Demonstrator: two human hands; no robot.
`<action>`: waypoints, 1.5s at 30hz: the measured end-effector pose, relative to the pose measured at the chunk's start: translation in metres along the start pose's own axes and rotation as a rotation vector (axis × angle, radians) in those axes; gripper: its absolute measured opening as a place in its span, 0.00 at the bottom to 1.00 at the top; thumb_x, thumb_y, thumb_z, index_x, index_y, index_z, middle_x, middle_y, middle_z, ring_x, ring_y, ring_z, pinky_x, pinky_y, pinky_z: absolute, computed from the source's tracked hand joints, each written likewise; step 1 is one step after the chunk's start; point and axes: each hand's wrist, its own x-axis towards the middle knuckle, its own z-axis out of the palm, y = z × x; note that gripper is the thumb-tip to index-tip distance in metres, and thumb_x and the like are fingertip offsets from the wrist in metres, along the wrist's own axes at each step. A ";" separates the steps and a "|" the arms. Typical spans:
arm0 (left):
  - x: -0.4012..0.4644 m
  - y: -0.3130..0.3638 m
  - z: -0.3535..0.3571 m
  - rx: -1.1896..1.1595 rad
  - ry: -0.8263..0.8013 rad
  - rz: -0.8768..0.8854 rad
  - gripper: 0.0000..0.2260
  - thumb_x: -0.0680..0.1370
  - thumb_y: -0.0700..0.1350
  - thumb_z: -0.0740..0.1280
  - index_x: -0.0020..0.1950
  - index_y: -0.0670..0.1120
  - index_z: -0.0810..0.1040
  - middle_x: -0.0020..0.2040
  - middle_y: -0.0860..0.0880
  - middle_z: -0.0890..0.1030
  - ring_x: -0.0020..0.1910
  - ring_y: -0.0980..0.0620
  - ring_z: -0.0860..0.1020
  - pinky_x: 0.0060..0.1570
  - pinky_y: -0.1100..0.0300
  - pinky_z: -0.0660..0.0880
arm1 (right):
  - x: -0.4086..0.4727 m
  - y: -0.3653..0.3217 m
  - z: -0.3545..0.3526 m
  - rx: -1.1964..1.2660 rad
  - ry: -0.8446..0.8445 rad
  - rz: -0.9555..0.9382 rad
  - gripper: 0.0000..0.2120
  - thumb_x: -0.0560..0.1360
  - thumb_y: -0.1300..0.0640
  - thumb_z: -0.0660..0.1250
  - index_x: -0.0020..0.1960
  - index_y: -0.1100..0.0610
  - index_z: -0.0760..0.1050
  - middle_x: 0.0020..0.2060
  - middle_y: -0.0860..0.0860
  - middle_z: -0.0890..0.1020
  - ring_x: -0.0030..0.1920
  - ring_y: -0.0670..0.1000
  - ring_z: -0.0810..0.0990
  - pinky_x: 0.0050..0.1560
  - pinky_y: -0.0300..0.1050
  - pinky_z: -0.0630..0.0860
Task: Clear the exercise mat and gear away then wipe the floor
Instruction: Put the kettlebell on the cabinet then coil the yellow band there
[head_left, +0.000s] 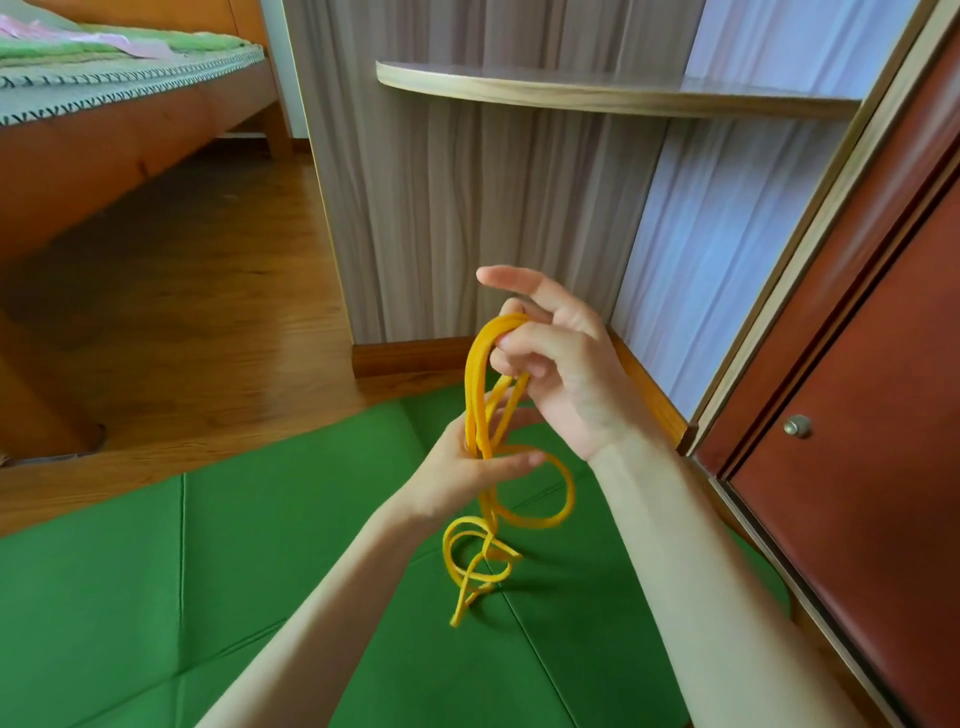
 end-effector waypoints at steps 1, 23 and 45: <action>0.000 -0.003 0.003 -0.009 -0.023 -0.014 0.23 0.68 0.38 0.71 0.61 0.49 0.73 0.52 0.52 0.82 0.54 0.57 0.79 0.51 0.64 0.75 | 0.000 0.001 0.002 0.027 0.009 -0.003 0.21 0.64 0.70 0.59 0.52 0.56 0.78 0.30 0.51 0.65 0.29 0.47 0.62 0.33 0.40 0.64; -0.004 -0.019 -0.028 0.683 0.049 -0.224 0.06 0.75 0.44 0.68 0.41 0.41 0.77 0.29 0.53 0.73 0.26 0.57 0.71 0.29 0.62 0.73 | -0.025 0.077 -0.064 -0.864 -0.126 0.349 0.38 0.70 0.60 0.71 0.72 0.40 0.57 0.70 0.45 0.65 0.70 0.44 0.62 0.61 0.39 0.61; -0.001 -0.010 -0.013 -0.316 -0.061 -0.166 0.26 0.64 0.55 0.77 0.54 0.41 0.77 0.47 0.43 0.80 0.49 0.47 0.78 0.54 0.52 0.75 | -0.013 0.073 -0.033 -0.115 0.272 0.149 0.16 0.72 0.75 0.57 0.46 0.59 0.79 0.25 0.53 0.66 0.23 0.46 0.61 0.25 0.36 0.61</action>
